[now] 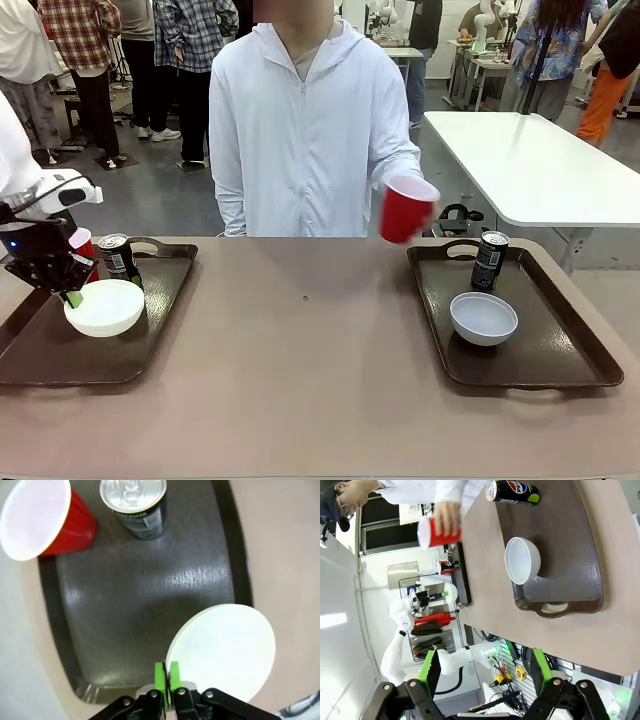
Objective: Prepare tableware on both trays.
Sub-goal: Pick up a Picnic Bowl from the table and place it on a Handle tray.
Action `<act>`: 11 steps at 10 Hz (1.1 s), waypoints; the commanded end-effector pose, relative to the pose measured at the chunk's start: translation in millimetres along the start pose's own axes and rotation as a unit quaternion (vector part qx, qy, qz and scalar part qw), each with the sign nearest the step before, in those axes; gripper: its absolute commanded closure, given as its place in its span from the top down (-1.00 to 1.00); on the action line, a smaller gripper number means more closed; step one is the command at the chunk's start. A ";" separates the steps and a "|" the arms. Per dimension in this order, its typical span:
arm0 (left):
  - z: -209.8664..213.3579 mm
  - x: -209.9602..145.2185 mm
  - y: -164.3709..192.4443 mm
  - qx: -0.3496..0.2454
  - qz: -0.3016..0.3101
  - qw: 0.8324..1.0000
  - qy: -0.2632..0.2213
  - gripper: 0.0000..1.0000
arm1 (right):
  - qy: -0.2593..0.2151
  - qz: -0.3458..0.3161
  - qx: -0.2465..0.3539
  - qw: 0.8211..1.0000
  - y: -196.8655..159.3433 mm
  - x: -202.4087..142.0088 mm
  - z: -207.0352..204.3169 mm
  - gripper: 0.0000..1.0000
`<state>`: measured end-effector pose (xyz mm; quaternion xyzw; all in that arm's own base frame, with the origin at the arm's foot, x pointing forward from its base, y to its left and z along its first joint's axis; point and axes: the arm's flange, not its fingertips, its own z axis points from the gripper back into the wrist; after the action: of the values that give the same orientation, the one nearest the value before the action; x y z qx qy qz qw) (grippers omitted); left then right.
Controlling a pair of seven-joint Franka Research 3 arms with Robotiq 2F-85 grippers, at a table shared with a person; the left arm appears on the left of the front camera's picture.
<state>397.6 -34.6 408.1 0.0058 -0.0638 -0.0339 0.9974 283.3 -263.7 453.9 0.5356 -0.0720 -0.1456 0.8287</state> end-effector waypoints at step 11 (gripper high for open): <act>-22.1 11.5 6.2 0.013 0.017 0.998 0.052 0.10 | 0.003 -0.001 0.000 1.000 -0.2 -3.7 -0.6 0.87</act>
<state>417.9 -27.3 373.6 0.0152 -0.0150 -0.0177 0.9996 283.3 -263.6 453.9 0.5356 -0.0720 -0.1455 0.8287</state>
